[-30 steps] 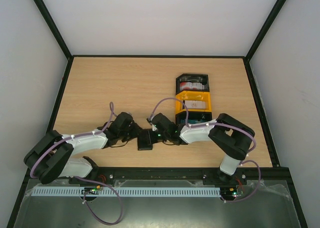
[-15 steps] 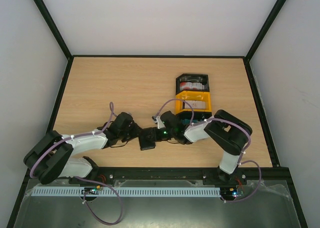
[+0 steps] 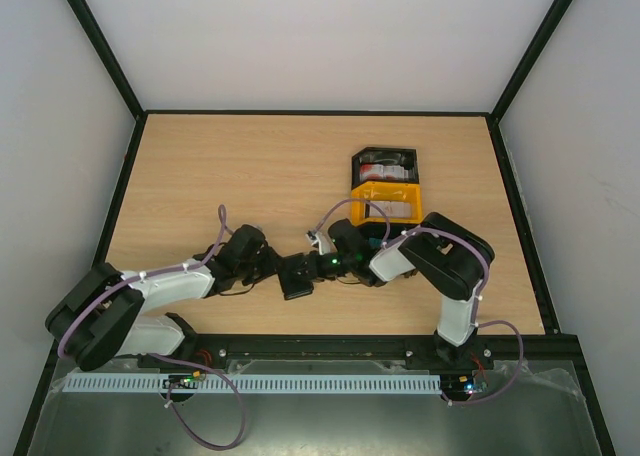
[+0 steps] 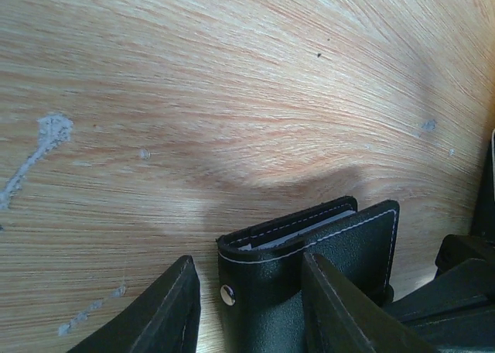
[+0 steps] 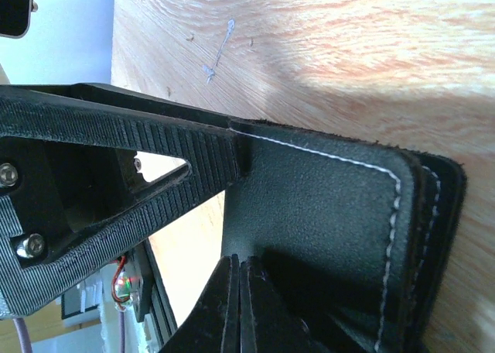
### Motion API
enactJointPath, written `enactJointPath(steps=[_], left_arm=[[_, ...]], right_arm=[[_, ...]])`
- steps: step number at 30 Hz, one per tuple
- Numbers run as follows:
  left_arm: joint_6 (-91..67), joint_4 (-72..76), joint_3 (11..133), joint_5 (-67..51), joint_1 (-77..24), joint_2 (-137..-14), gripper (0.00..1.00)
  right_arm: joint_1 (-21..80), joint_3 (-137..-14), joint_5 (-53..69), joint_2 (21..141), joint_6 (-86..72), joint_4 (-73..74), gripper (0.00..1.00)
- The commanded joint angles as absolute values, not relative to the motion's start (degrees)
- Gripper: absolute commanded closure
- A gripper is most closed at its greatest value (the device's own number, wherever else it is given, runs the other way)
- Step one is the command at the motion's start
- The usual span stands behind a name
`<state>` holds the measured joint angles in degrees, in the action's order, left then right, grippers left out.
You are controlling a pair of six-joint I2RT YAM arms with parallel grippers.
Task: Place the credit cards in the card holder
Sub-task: Close the card holder at the center of the board.
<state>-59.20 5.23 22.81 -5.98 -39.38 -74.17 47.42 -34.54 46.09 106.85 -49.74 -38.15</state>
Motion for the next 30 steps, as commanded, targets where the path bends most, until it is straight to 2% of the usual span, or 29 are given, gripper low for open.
enactJointPath(steps=[1,12,18,22,30], left_arm=[[-59.38,-0.71,21.19,-5.19,-39.77,-74.19,0.61],[-59.37,-0.79,20.96,-5.17,-39.73,-73.52,0.61],[-59.35,-0.92,21.08,-5.34,-39.73,-72.68,0.6],[-59.43,-0.54,21.04,-5.95,-39.73,-71.22,0.58],[-59.36,-0.35,21.49,-6.65,-39.73,-69.96,0.54]], right_arm=[[44.92,-30.41,38.01,112.41,-51.52,-25.45,0.98],[41.97,-28.68,37.35,112.28,-58.9,-26.64,0.98],[42.01,-29.96,36.41,107.28,-55.81,-23.27,0.97],[42.35,-31.99,36.94,100.28,-52.29,-19.84,0.85],[43.97,-36.39,40.45,91.71,-51.2,-16.62,0.72]])
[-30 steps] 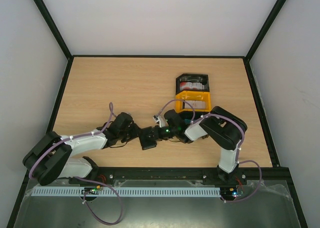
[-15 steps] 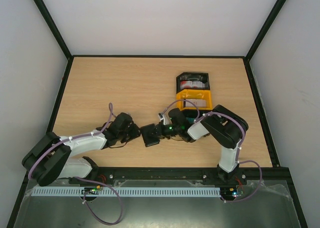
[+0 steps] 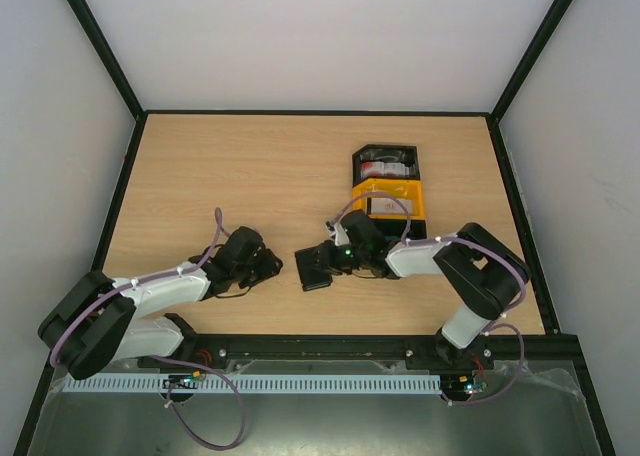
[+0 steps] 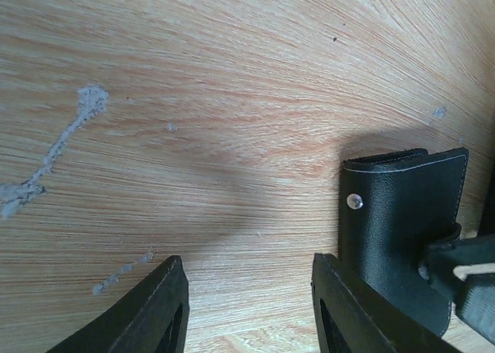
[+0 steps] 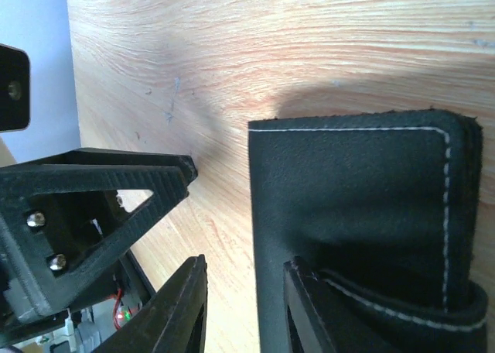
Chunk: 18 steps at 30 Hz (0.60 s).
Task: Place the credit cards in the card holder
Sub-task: Close the card holder at the center of the board.
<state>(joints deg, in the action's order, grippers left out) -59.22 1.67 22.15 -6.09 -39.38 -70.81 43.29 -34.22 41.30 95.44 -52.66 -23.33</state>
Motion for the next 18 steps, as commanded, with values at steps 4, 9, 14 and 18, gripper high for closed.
enactJointPath(steps=[4,9,14,18], left_arm=[[-59.29,-0.14,21.34,-7.17,-39.73,-69.97,0.52],[-59.1,1.63,21.08,-9.09,-39.77,-70.09,0.49],[-59.38,4.38,21.09,-11.51,-40.24,-70.93,0.47],[-60.19,6.25,21.19,-12.26,-40.8,-72.37,0.47]], right_arm=[[44.1,-37.4,39.92,86.82,-51.21,-14.83,0.71],[44.45,-41.13,30.86,82.16,-45.18,-2.26,0.71],[49.01,-46.82,14.61,83.38,-39.07,13.42,0.75],[52.43,-49.67,5.48,87.88,-37.66,20.17,0.82]])
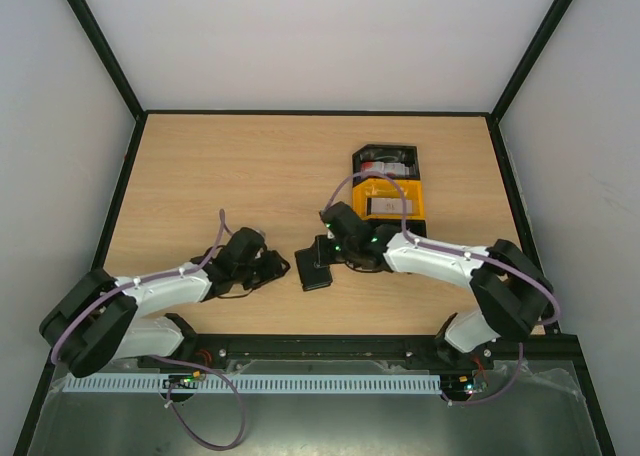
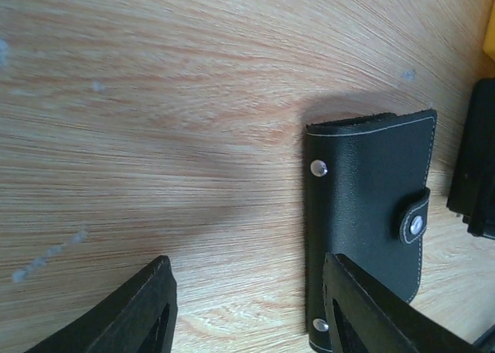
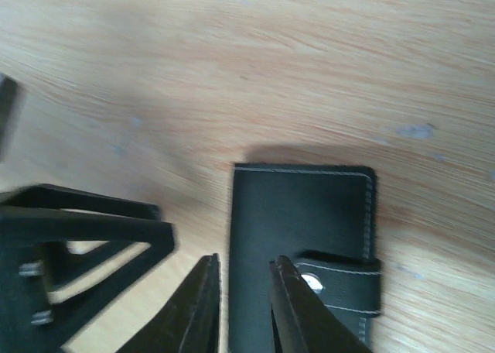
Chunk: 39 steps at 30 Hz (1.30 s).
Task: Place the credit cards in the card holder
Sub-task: Close the card holder at the center of the board.
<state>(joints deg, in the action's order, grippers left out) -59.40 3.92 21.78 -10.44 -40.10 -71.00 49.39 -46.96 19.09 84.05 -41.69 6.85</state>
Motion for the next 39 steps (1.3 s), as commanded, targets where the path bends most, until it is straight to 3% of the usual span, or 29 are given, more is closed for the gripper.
enactJointPath(steps=[1,9,39], left_arm=[[-60.32,6.74,21.31,-12.34,-40.98,-72.84,0.47],[-60.91,7.74,23.3,-12.27,-42.75,-76.16,0.47],[-60.74,7.19,24.15,-10.9,-44.02,-78.74,0.47]], right_arm=[[53.29,-50.07,4.23,88.92,-37.6,20.98,0.83],[55.9,-51.73,3.53,92.74,-37.16,20.85,0.87],[55.9,-51.77,5.81,94.01,-35.34,16.14,0.86]])
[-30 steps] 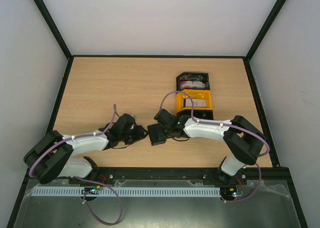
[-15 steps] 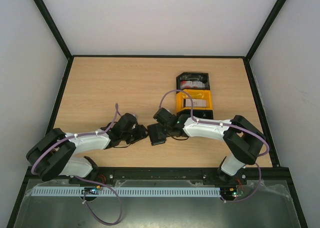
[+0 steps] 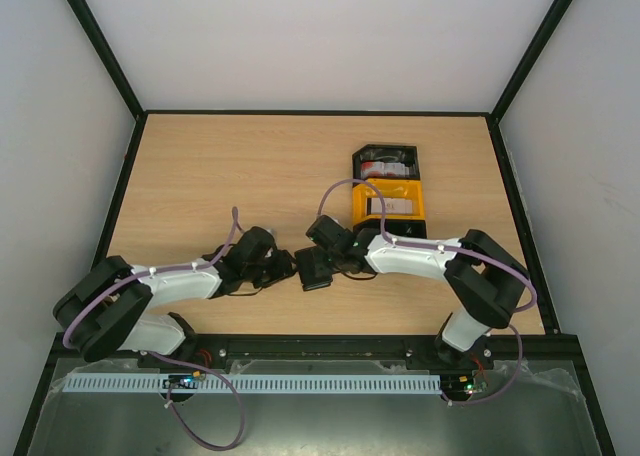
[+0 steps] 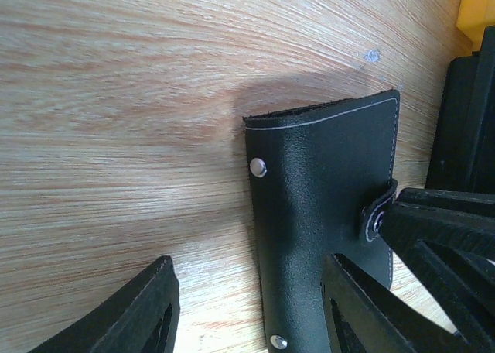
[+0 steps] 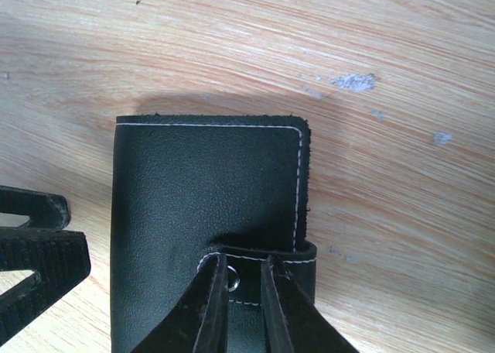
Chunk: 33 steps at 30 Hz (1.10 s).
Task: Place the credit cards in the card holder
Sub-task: Close the card holder at the center of the board.
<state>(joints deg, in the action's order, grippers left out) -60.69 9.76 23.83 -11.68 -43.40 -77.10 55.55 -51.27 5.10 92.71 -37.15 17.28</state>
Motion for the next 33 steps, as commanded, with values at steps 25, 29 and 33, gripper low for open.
enactJointPath(steps=[25,29,33], left_arm=[[-60.85,6.33,24.55,-9.86,-44.74,-80.57,0.5],[-61.12,6.37,24.61,-9.58,-44.74,-81.07,0.5],[-61.2,6.66,24.68,-9.58,-44.98,-82.16,0.5]], right_arm=[[56.35,-40.74,9.51,92.96,-38.5,12.46,0.98],[57.33,-36.88,7.6,91.71,-39.1,9.08,0.98],[58.23,-33.25,5.46,91.37,-40.48,5.18,0.96]])
